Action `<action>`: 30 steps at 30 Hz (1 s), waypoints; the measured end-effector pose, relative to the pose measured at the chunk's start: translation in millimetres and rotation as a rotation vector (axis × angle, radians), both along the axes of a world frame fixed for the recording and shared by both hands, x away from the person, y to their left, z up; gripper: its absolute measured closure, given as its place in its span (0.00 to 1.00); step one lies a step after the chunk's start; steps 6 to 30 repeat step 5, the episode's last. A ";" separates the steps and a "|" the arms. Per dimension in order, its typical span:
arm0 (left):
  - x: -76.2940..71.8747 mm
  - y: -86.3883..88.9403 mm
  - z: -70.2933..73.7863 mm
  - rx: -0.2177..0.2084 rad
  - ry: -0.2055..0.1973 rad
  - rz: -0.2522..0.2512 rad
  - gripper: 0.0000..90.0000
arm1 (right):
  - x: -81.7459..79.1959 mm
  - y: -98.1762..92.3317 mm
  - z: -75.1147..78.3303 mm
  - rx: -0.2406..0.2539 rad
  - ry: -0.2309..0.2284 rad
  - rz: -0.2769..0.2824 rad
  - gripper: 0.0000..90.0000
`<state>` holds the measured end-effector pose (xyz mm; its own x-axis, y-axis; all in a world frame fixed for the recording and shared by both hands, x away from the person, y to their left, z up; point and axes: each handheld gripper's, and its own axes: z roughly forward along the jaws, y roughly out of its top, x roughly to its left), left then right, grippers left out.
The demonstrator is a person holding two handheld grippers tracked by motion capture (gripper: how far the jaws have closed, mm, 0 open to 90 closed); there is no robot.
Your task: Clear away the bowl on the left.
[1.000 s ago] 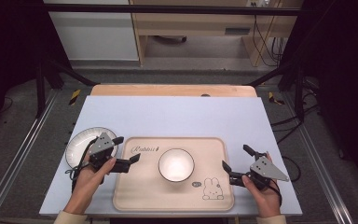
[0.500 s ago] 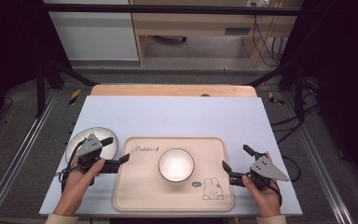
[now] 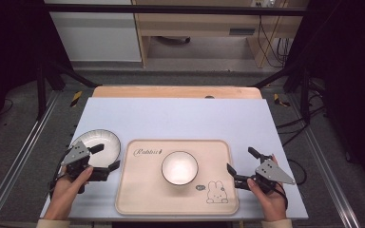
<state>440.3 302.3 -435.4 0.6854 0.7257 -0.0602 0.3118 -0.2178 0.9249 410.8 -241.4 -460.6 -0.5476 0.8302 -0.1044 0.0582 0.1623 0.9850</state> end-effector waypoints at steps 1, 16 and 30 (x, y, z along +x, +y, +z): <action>-1.3 5.4 -1.3 -0.021 -0.005 0.009 0.08 | -0.4 -0.2 0.8 -0.001 0.000 0.000 0.06; -2.3 11.7 -2.2 -0.055 -0.009 0.021 0.08 | -0.9 -0.2 1.4 0.000 -0.005 0.003 0.06; -2.3 11.7 -2.2 -0.055 -0.009 0.021 0.08 | -0.9 -0.2 1.4 0.000 -0.005 0.003 0.06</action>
